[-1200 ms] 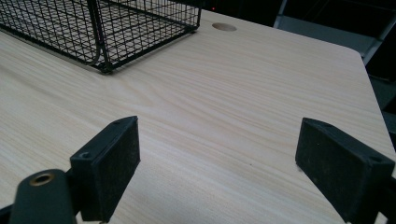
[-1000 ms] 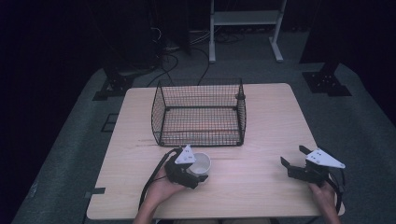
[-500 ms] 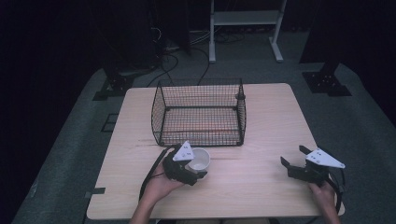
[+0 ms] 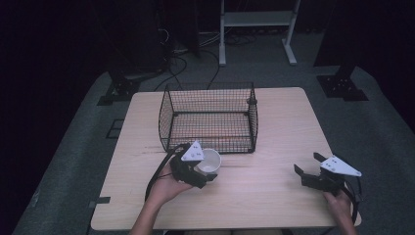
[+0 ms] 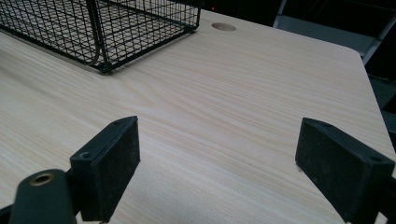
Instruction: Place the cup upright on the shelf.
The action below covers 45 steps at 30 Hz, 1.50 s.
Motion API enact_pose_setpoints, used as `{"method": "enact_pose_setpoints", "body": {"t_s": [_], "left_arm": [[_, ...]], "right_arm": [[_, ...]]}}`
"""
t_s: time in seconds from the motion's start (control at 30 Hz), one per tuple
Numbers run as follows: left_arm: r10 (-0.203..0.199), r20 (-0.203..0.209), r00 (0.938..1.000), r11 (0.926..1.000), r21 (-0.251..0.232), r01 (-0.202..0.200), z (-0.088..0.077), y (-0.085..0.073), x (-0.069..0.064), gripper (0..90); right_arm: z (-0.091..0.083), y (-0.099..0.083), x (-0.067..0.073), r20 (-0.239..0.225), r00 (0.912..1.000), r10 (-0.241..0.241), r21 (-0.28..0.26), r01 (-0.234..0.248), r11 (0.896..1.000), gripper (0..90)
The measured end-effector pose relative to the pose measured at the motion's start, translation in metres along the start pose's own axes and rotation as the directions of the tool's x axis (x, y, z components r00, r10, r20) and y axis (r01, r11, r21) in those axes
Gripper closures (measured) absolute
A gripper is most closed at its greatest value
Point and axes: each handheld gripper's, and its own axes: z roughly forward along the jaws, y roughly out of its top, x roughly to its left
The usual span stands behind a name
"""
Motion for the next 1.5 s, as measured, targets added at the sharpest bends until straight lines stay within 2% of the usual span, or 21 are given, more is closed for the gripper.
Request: {"method": "enact_pose_setpoints", "body": {"t_s": [0.57, 1.5], "left_arm": [[0.003, 0.01, 0.9999, 1.0, -0.002, -0.003, -0.012, 0.013, 0.013, 20.9], [0.025, 0.045, 0.9987, 0.9997, 0.005, -0.025, -0.025, 0.053, 0.037, 21.0]], "right_arm": [[0.0, 0.0, 0.0, -0.001, 1.0, -0.001, -0.001, 0.001, 1.0, 13.1], [0.0, 0.0, -0.001, 0.0, 1.0, 0.005, 0.001, -0.005, 1.0, 13.1]]}}
